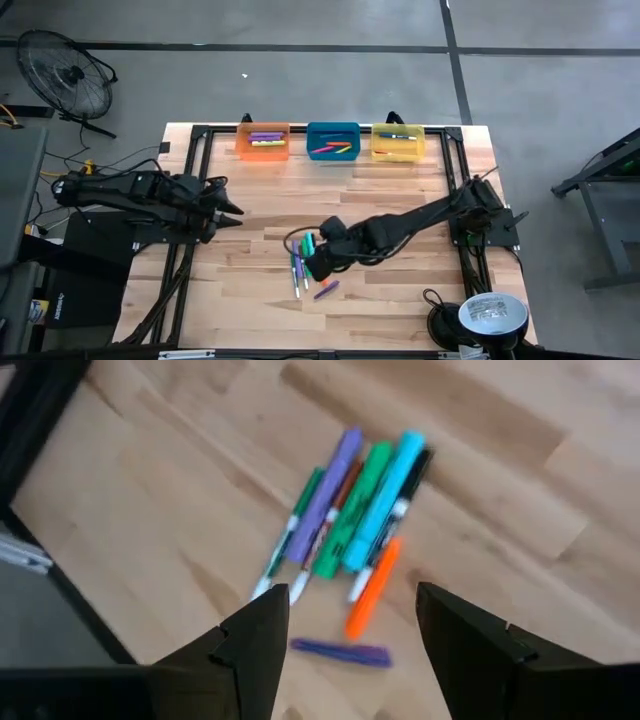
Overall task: Pick & Place Markers
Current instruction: Put the violet pen into the blue bin
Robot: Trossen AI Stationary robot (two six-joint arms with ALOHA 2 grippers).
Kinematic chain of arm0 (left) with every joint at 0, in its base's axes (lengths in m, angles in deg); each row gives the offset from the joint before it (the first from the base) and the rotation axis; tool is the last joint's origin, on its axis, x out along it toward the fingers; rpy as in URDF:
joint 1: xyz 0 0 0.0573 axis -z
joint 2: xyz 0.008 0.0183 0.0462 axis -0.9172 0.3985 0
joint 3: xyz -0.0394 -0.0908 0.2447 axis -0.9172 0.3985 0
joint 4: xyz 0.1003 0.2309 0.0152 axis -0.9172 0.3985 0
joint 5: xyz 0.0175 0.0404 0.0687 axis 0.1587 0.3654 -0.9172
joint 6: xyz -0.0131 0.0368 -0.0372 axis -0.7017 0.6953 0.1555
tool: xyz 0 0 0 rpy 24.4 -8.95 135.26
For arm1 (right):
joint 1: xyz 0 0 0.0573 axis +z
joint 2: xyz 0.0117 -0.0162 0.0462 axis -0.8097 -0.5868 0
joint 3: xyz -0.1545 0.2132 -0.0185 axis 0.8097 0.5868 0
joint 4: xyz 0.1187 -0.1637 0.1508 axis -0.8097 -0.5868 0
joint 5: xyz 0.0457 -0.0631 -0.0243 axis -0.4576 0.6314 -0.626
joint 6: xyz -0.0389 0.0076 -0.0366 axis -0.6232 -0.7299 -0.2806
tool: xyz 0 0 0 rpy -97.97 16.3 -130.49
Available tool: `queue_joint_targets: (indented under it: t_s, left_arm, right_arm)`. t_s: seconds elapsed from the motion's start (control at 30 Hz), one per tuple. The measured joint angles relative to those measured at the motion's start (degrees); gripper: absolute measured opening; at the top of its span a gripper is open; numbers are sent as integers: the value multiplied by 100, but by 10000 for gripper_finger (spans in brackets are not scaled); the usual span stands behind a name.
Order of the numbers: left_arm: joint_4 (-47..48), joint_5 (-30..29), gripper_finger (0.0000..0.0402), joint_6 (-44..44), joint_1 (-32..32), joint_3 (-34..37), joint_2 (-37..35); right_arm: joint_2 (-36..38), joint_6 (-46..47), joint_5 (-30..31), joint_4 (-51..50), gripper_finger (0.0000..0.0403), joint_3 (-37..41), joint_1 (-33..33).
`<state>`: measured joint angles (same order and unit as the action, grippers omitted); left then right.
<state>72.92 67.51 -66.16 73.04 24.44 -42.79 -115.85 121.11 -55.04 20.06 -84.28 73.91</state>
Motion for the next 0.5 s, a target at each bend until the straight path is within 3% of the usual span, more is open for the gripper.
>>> queue_joint_targets:
  t_s: [0.2,0.5]
  left_arm:
    - [-36,0,156,9,36,223,-308]
    - [-214,67,156,13,35,302,-604]
  right_arm:
    - [-492,137,-499,527,208,0,19]
    - [-862,752,-838,483,208,0,48]
